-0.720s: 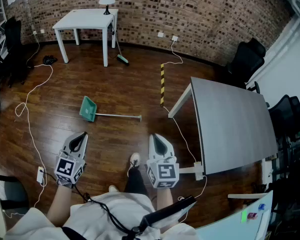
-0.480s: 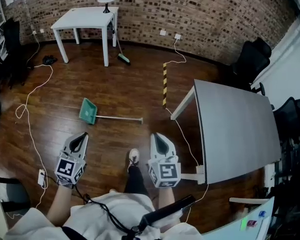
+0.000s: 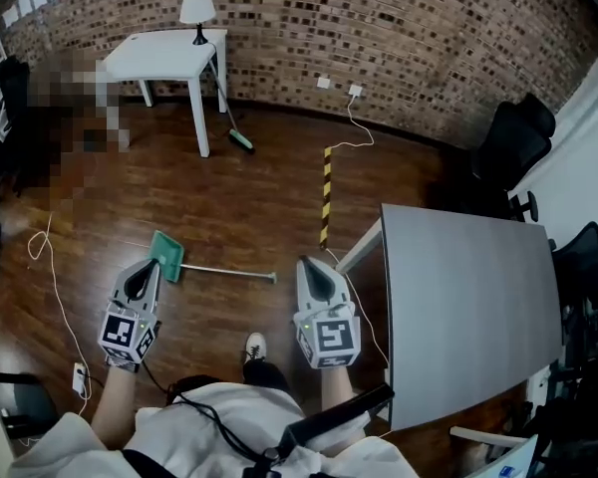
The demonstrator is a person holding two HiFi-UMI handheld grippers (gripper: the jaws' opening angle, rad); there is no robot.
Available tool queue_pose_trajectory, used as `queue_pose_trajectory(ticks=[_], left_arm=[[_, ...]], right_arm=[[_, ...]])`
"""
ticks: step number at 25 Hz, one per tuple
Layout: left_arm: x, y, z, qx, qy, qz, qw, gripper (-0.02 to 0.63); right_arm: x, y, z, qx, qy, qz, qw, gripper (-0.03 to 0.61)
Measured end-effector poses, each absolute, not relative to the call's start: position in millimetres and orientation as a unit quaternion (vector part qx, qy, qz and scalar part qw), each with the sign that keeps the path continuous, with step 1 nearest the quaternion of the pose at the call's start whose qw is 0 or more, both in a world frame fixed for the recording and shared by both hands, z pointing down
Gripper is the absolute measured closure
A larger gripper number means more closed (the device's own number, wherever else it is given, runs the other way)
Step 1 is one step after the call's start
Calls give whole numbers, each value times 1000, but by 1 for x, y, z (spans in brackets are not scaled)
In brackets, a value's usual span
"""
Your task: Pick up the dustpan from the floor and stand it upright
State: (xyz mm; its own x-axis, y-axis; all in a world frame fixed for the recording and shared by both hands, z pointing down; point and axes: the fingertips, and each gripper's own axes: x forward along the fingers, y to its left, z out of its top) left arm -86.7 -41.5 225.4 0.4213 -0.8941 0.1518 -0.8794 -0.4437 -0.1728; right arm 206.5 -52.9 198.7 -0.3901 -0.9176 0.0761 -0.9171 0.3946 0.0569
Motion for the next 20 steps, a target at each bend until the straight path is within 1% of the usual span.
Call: queue_pose_trajectory(ticks=[3, 5, 10, 14, 20], left_arm=[[-80, -70, 219, -834, 534, -128, 53, 611], [-81, -81, 218, -831, 537, -134, 53, 611], [-97, -109, 222, -831, 537, -134, 46, 611], [-99, -126, 226, -835, 532, -133, 41, 611], [-118, -131, 248, -844, 518, -141, 20, 609]], right_arm=[[229, -87, 193, 569, -821, -1, 40, 574], [235, -99, 196, 581, -813, 6, 35, 574], [216, -122, 203, 580, -813, 8, 47, 574], [213, -135, 203, 583, -811, 9, 49, 574], [189, -143, 223, 561, -822, -11, 99, 568]])
